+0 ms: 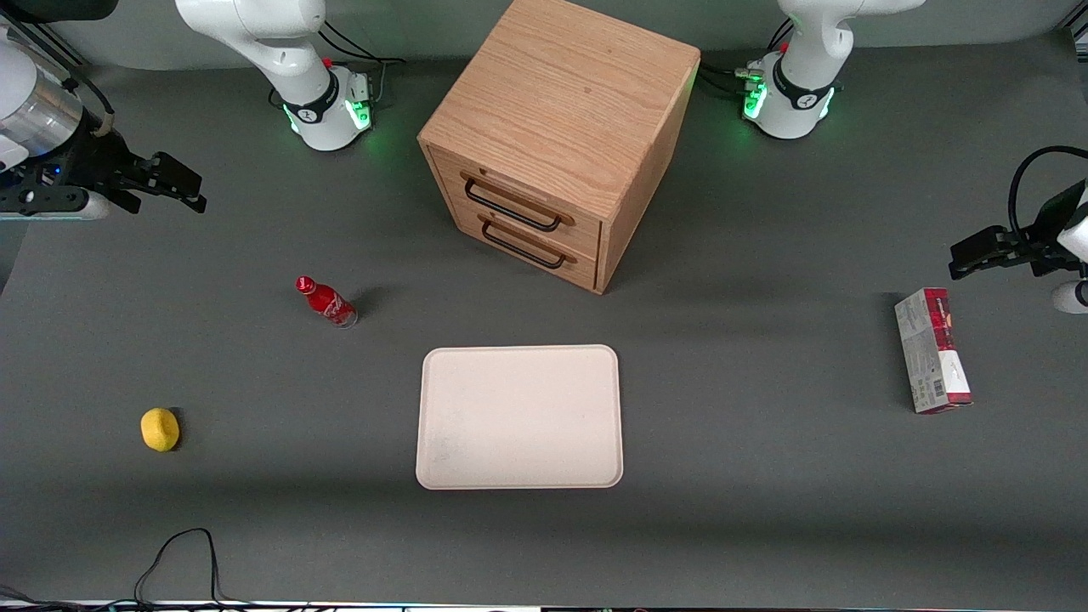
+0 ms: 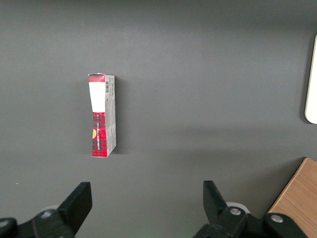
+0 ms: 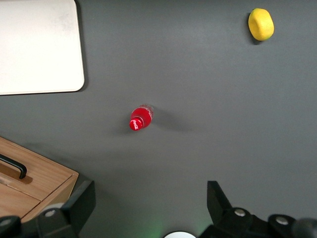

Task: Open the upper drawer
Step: 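Move the right gripper toward the upper drawer's black handle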

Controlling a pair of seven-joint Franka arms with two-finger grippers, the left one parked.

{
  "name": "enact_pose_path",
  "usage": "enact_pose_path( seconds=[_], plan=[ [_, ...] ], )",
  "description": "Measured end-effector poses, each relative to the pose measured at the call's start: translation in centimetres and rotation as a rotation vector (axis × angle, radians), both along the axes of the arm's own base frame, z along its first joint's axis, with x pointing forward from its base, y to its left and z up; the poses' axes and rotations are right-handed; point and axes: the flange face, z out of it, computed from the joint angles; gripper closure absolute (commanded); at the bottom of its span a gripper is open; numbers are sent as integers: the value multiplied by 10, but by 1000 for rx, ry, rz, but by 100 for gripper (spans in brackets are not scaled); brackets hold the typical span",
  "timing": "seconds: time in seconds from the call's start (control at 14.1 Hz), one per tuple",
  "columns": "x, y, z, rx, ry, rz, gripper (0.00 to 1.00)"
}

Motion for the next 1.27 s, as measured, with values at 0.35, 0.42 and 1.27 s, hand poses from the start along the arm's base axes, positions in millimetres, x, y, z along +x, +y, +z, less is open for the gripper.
enact_pose_path(
  seconds=[0.35, 0.42, 1.27],
  plan=[
    [11, 1, 1, 3, -3, 2, 0],
    [21, 5, 1, 5, -5, 10, 0],
    [32, 269, -15, 111, 34, 758, 0]
  ],
)
